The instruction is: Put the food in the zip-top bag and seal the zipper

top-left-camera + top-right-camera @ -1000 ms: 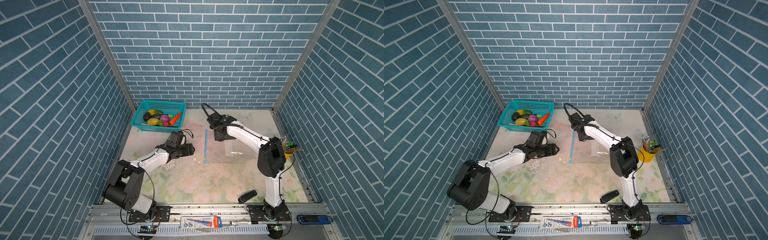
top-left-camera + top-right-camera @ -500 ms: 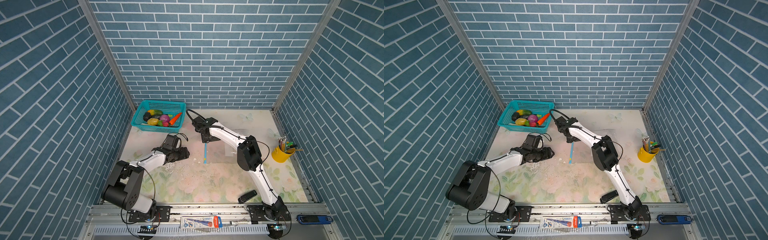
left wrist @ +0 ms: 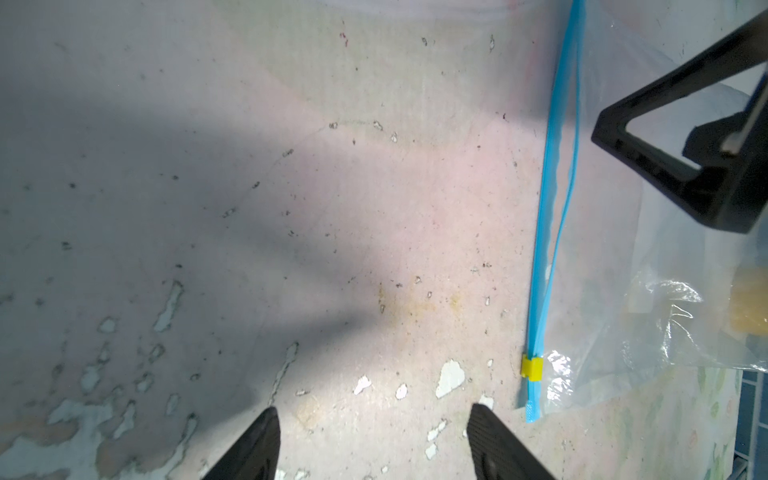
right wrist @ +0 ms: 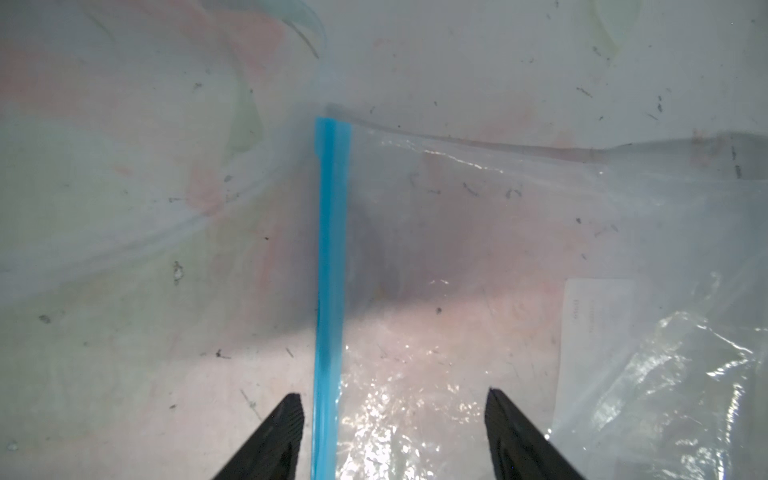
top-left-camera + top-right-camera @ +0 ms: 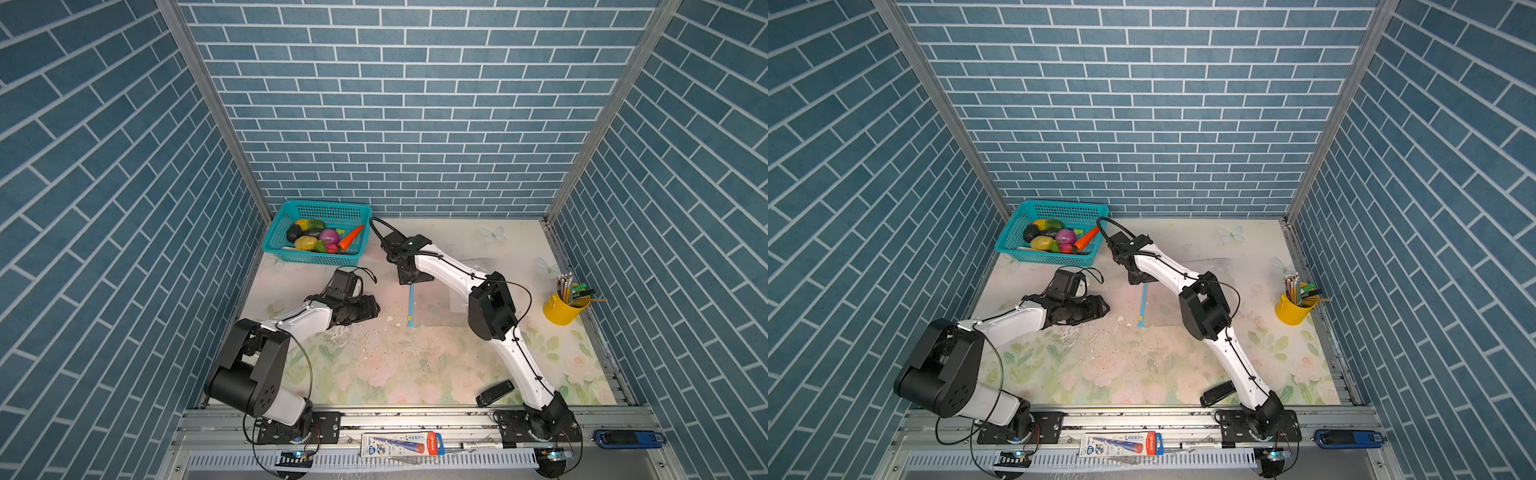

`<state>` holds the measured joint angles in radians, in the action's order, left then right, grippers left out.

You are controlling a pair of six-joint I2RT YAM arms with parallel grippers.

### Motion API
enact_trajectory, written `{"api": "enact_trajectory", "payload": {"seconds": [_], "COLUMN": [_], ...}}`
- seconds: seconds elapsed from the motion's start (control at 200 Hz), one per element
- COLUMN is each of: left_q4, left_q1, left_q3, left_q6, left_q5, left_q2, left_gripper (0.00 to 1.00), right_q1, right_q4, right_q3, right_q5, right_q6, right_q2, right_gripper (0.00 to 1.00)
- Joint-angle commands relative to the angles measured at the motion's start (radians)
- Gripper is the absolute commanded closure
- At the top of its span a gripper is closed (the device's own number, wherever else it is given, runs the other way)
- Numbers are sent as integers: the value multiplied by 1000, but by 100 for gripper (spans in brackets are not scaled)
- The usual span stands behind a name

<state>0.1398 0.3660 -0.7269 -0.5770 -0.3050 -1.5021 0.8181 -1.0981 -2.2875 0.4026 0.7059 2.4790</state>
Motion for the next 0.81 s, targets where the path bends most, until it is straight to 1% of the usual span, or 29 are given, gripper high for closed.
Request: {"api": "enact_trajectory", "payload": {"seconds": [0.0, 0.13, 0.255, 0.325, 0.355, 0.385, 0.57, 0.61, 0.745, 0.8], "left_q4": [1, 6, 7, 6, 6, 6, 2, 2, 1, 1], "left_q1": [-4, -4, -5, -4, -5, -4, -5, -6, -5, -5], "left_q3": [-2, -6, -3, -3, -4, -5, -8, -7, -5, -5], "left_q6": [0, 0, 1, 0, 1, 0, 1, 0, 0, 0], "left_q5": [-4, -5, -2, 1, 0, 0, -5, -4, -5, -3], "left_q2": [-5, -3, -2, -4, -5, -7, -13, -14, -12, -12], "left_gripper": [27, 27, 27, 27, 27, 27, 27, 27, 27, 27], "right_q1": [8, 7, 7, 7, 7, 8, 12, 12, 16, 18], "right_q4": [-36, -62, -69, -72, -75, -79, -78, -74, -74, -69], "right_q3": [-58, -85, -90, -89, -89, -90, -58, -49, -34, -23], "right_q5": [-5, 23, 24, 25, 28, 30, 45, 45, 49, 50], "right_q6": [20, 10, 0, -3, -6, -6, -10, -10, -12, -14], "right_q2": [46, 76, 86, 88, 89, 88, 73, 71, 71, 71], "right_gripper": [34, 37, 45, 47, 50, 51, 55, 58, 61, 65]}}
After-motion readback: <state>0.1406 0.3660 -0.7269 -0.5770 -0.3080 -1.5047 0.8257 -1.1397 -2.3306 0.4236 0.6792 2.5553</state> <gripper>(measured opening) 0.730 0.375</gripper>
